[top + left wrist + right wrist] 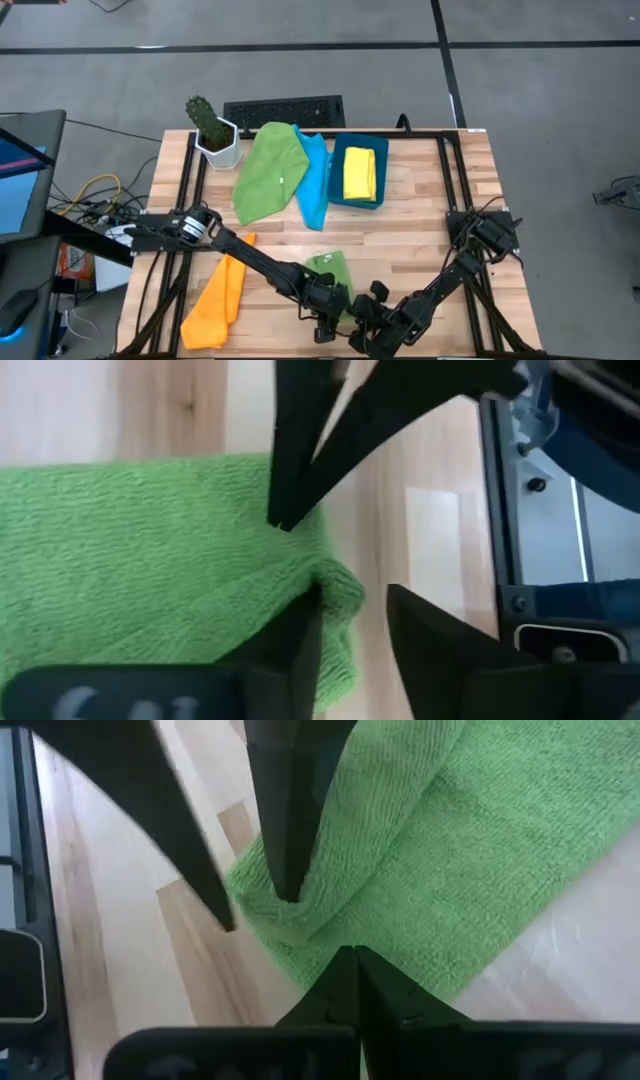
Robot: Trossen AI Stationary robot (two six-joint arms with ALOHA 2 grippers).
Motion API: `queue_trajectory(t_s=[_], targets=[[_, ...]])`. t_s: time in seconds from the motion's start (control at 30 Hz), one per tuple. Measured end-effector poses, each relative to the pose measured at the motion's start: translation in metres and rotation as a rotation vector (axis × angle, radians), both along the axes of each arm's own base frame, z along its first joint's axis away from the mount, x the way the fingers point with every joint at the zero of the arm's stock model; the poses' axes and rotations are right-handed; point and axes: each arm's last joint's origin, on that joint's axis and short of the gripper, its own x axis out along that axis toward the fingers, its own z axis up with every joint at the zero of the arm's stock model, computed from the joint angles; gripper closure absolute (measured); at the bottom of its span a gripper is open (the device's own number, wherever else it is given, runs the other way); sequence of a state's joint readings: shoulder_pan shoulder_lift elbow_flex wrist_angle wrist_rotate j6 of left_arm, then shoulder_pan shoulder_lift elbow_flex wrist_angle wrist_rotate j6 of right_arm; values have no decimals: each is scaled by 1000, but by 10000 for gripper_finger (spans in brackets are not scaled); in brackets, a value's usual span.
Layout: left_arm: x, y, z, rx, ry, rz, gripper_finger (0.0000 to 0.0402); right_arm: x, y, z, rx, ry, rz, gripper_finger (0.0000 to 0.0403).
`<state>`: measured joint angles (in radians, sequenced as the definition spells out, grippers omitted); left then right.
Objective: Fold microfiber towels
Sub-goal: Fold the right green towel
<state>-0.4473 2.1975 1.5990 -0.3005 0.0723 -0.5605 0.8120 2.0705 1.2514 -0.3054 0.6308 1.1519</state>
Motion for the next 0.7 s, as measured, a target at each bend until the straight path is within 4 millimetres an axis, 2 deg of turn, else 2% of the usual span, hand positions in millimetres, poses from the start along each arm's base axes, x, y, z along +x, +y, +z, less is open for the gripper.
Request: queue_trajectory(t_s=[0.2, 0.37, 0.57, 0.7], targets=[[4, -1, 9, -20, -2, -29, 235, -1, -1, 0, -6, 6, 0, 375], [6, 2, 26, 16, 43, -44, 192, -1, -1, -1, -10, 10, 1, 378], [7, 6, 56, 83, 111, -85, 197, -1, -1, -1, -16, 13, 6, 384], [-4, 3, 77, 211, 147, -148, 214, -1, -1, -1, -16, 14, 6, 375]])
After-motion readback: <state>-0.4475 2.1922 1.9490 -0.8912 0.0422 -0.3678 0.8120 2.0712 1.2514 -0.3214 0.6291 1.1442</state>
